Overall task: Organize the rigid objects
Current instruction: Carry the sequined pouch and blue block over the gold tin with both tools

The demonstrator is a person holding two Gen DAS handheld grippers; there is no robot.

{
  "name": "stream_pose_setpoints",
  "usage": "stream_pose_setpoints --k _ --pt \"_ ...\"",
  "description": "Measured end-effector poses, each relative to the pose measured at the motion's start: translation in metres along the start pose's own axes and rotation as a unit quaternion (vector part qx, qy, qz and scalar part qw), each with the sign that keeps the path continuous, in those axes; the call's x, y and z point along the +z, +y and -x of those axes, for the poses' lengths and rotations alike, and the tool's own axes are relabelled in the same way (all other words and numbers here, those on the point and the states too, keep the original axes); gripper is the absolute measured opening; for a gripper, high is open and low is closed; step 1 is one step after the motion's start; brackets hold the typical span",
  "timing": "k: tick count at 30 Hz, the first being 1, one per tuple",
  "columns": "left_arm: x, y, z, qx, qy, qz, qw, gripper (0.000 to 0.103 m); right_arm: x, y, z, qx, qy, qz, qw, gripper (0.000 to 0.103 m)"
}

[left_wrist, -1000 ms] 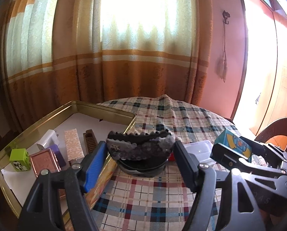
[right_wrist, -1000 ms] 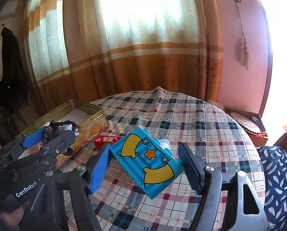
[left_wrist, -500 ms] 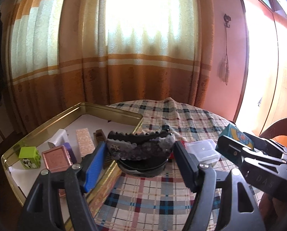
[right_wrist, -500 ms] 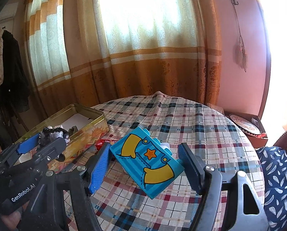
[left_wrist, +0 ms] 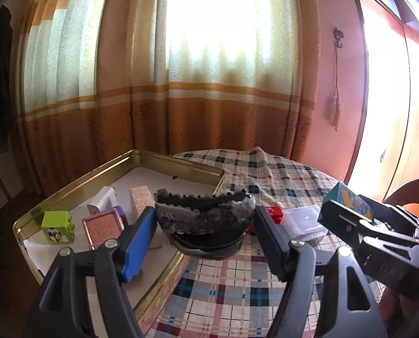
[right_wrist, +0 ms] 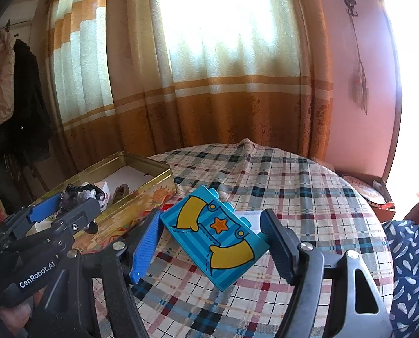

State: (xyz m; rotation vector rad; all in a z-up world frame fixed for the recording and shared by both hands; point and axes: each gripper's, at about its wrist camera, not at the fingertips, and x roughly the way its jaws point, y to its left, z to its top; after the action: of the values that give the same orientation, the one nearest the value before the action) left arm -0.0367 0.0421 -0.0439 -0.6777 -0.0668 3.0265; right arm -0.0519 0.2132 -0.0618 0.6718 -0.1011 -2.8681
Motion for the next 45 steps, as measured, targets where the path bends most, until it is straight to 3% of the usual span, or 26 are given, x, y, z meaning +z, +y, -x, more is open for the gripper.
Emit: stream_pose_setpoints --k 45 --pt "-0.003 0.039 0.025 0.027 -0.028 0.012 0.9992 0.071 -0.009 0.05 0.014 0.045 -0.013 0.037 0.998 0.073"
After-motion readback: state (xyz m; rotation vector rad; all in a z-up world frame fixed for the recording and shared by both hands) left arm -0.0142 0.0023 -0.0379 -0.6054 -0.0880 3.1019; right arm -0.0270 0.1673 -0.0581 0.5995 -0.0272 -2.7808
